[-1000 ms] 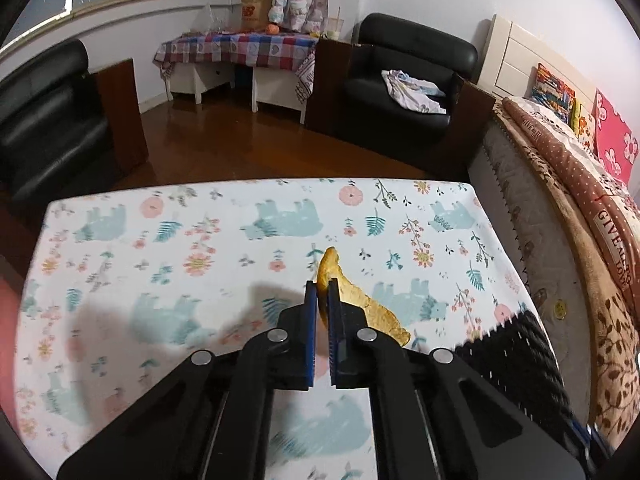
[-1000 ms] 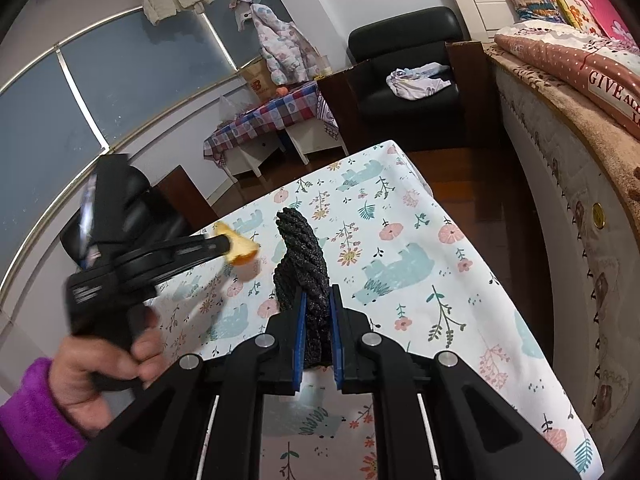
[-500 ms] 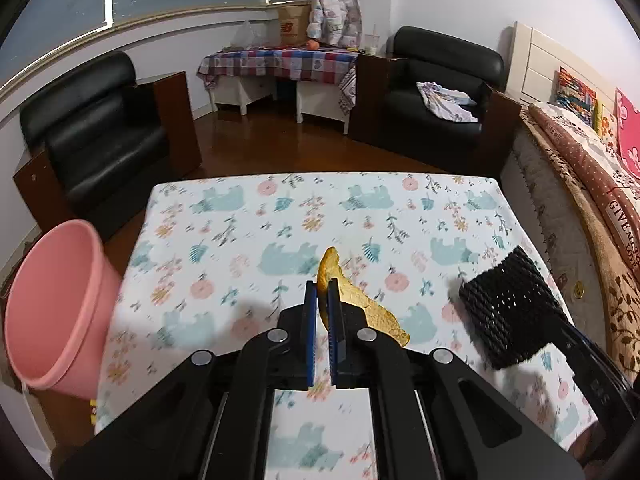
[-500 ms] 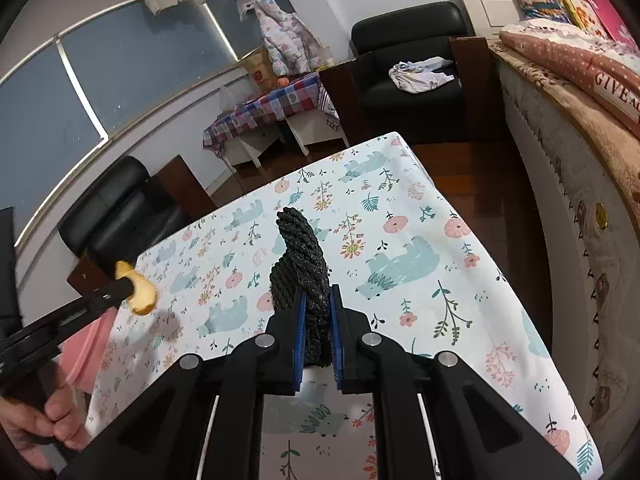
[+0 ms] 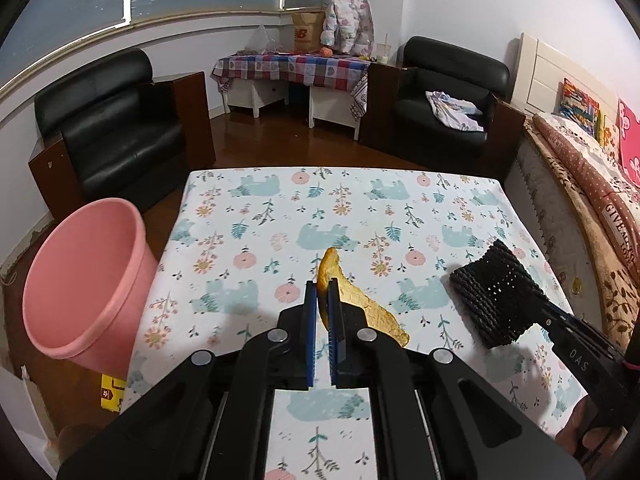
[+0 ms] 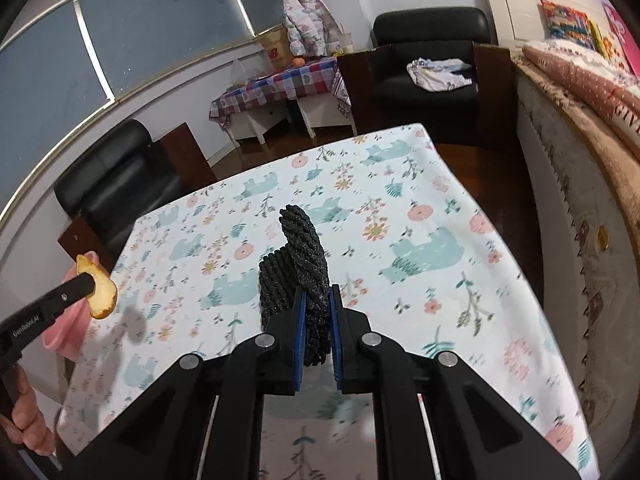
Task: Collect trash
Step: 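Carry the orange peel and black mesh pad over the pink bucket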
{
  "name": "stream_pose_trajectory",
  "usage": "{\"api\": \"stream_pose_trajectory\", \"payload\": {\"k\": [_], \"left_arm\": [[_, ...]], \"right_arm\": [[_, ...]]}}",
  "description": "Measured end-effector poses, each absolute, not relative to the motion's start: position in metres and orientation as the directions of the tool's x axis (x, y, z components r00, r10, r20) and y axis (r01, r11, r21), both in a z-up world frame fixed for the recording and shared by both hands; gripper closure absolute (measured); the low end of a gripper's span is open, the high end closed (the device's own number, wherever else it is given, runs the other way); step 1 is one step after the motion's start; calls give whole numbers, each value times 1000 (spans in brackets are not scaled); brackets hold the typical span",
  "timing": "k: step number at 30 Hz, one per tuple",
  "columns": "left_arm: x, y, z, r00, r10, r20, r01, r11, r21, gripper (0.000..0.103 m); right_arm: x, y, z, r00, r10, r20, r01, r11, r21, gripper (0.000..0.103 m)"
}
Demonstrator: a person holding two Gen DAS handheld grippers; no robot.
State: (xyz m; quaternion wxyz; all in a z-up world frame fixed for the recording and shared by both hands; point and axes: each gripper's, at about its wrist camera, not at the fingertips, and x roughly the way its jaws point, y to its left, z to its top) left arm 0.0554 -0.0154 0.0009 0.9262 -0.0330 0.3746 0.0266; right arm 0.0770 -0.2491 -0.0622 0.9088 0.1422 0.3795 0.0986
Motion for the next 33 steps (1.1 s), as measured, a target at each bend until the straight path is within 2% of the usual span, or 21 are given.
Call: {"api": "stream_pose_trajectory", "payload": {"k": [18,33], "left_arm": [[39,24,-7,714,-1,-700,-120,985,-124,99],[31,28,10,763,-15,-647,-89,988,-128,99]], "right_arm": [[74,-187,-33,672,351,-652,-188,933,308,93],[83,-143,-1,661,395,-638,-264,918,295,93]]}}
